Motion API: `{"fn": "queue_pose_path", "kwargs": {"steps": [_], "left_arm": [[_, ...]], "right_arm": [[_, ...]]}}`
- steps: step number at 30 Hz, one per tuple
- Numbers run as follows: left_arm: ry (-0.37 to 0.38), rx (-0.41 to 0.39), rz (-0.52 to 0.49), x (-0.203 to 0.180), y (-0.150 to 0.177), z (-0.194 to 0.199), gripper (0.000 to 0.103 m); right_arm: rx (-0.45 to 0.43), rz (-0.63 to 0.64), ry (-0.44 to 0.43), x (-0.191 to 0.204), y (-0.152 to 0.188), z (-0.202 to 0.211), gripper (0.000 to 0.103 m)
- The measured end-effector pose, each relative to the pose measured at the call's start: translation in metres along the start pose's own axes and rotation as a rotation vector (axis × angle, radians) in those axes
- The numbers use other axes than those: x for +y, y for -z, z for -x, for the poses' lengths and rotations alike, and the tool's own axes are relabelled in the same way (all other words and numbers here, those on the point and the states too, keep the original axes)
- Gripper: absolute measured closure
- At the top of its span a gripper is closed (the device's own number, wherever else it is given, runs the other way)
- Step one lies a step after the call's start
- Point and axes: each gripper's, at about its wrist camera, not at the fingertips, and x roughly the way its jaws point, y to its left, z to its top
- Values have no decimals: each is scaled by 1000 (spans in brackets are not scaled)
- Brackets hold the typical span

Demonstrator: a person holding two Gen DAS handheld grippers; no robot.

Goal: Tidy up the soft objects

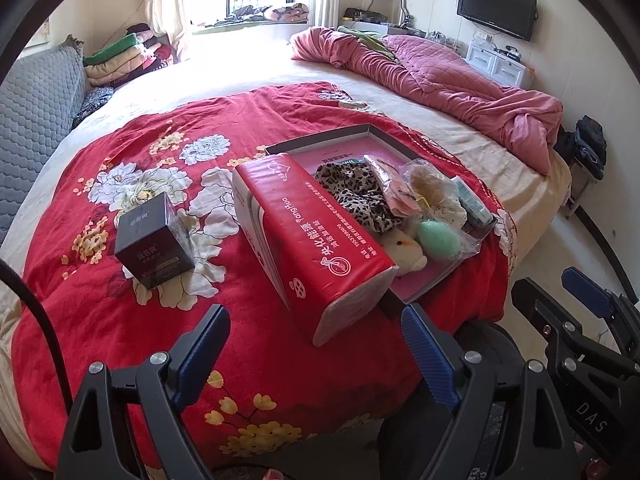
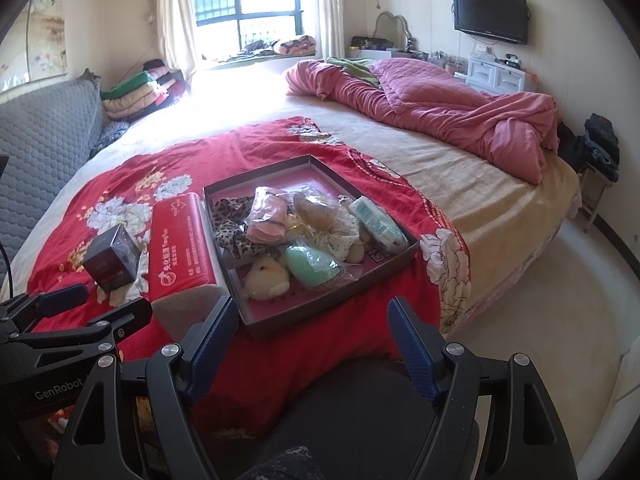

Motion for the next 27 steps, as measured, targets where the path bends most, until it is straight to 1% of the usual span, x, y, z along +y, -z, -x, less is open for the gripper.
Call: {"fn": "queue_pose_path", "kwargs": {"steps": [27], "left_arm": [[-21, 19, -7, 1, 3, -5, 16]], "right_arm": [[21, -5, -3, 1, 3, -4, 25]]}}
